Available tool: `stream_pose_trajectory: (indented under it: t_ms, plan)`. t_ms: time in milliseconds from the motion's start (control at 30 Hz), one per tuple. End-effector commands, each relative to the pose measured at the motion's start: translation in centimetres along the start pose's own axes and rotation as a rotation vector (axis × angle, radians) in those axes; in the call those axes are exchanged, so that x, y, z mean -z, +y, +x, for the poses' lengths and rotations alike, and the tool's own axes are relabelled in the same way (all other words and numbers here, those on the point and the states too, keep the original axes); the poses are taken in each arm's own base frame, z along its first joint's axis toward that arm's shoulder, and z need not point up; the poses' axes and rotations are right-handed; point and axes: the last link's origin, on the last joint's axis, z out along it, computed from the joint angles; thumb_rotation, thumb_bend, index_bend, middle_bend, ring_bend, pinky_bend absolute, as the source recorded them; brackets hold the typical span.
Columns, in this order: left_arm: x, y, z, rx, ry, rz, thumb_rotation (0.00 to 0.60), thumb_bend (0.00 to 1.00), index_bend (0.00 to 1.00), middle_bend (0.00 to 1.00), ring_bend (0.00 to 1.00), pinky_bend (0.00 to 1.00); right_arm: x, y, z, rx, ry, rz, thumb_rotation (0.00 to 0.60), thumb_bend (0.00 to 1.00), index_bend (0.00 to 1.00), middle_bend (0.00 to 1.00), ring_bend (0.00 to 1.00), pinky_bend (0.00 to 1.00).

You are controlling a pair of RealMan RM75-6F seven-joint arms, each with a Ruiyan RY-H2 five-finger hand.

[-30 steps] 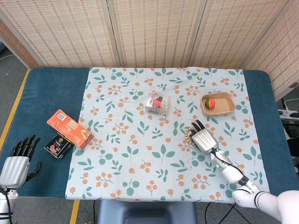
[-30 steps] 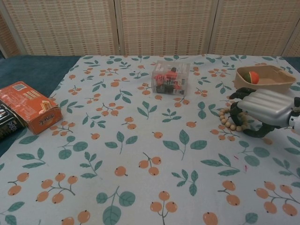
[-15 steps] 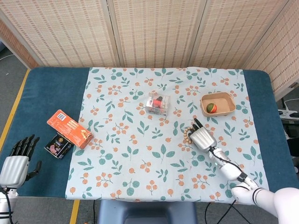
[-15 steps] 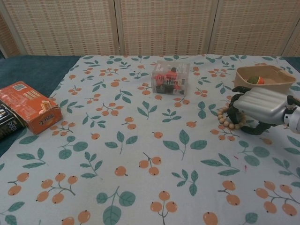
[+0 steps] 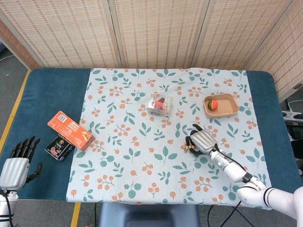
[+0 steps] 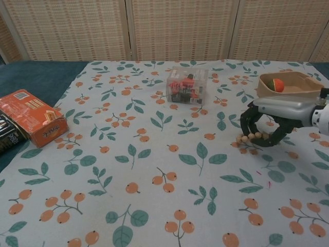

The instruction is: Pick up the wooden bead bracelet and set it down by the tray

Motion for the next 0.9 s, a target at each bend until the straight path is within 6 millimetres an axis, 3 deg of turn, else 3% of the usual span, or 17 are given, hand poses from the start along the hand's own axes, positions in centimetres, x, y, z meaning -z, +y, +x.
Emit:
stream_pose_trajectory:
  t_ms: [33,500,667,833,900]
  plan:
    - [0.0,0.1,0.0,0.0,0.0,-0.003,0.6,0.47,0.0,0.0,0.0,0.11,0.4,-2.5,2.9,-0.524,-0.141,-0.036,0.6,0.77,0.84,0.63,0.27,0.0]
    - [-0.2,0.1,-0.3,0.005,-0.008,-0.004,0.6,0.47,0.0,0.0,0.0,0.11,0.3,-5.6,7.3,-1.369,-0.409,-0.17,0.6,0.77,0.84,0.63,0.27,0.0]
    - [-0.3,0.3,-0.5,0.006,-0.02,-0.012,0.6,0.47,0.0,0.0,0.0,0.11,0.2,-5.8,7.6,-1.532,-0.491,-0.135,0.598,0.77,0.83,0.63,0.29,0.0]
    - [-0.4,0.3,-0.8,0.006,-0.03,-0.01,0.6,0.47,0.0,0.0,0.0,0.11,1.0,-6.0,7.5,-1.635,-0.536,-0.001,0.51,0.77,0.76,0.63,0.29,0.0]
    - [-0.4,0.3,-0.9,0.005,-0.035,-0.012,0.6,0.47,0.0,0.0,0.0,0.11,1.3,-5.8,7.5,-1.633,-0.538,0.041,0.466,0.77,0.68,0.62,0.29,0.0]
